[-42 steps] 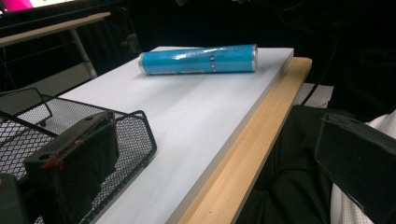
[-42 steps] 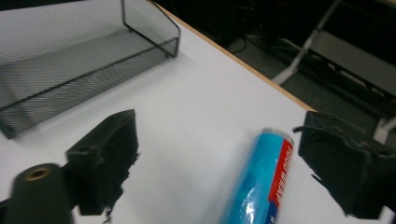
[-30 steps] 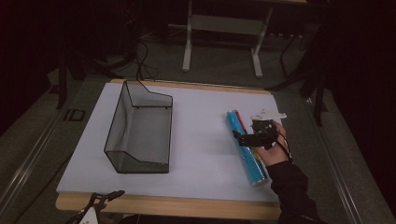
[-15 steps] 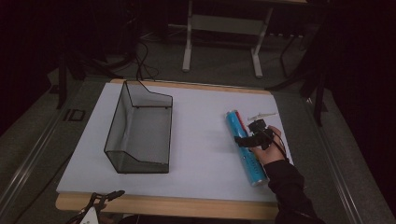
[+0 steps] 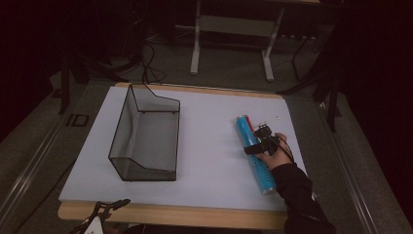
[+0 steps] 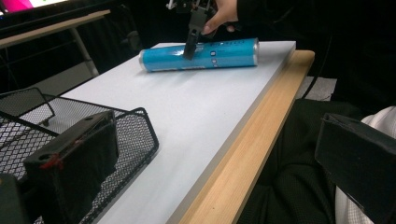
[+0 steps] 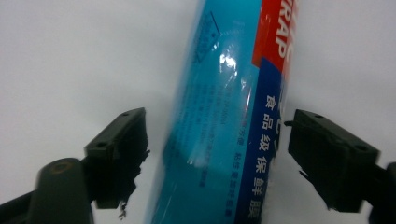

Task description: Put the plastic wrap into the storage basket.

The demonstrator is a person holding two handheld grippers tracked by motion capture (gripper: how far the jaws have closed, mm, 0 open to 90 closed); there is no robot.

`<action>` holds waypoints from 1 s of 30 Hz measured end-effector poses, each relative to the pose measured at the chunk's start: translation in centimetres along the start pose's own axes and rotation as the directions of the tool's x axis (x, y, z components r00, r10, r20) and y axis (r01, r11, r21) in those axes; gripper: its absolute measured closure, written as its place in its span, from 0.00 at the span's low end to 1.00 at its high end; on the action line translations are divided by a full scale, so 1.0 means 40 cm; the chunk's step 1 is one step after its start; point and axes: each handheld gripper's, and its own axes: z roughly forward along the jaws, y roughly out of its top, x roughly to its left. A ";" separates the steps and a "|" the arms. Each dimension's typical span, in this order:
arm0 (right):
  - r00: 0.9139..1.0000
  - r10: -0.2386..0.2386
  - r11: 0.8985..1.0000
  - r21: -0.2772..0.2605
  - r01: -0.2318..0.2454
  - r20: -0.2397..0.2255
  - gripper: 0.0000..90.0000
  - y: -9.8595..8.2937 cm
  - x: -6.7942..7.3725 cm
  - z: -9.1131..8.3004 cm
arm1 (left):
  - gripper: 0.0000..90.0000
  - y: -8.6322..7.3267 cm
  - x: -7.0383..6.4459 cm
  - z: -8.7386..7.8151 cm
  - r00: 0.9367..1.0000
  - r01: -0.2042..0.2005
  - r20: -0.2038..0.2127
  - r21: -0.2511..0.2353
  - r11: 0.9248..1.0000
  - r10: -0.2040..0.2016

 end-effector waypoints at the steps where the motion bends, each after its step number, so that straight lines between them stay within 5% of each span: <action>1: 1.000 0.005 1.000 0.010 -0.005 0.002 0.24 0.002 0.000 0.005 | 0.00 0.000 0.000 0.000 1.000 -0.002 0.002 -0.002 1.000 0.002; 12: 1.000 0.010 0.980 0.201 -0.012 0.010 0.30 0.039 0.001 0.041 | 0.00 0.000 0.000 0.000 1.000 -0.003 0.005 0.001 1.000 0.003; 22: 0.999 -0.036 0.960 0.279 0.025 0.034 0.28 0.054 0.015 0.065 | 0.00 0.000 0.001 -0.001 1.000 0.009 0.006 -0.007 1.000 -0.009; 30: 0.999 -0.016 0.940 0.341 0.005 0.029 0.29 0.072 0.012 0.079 | 0.00 0.000 0.002 0.001 1.000 0.014 0.009 -0.004 1.000 -0.014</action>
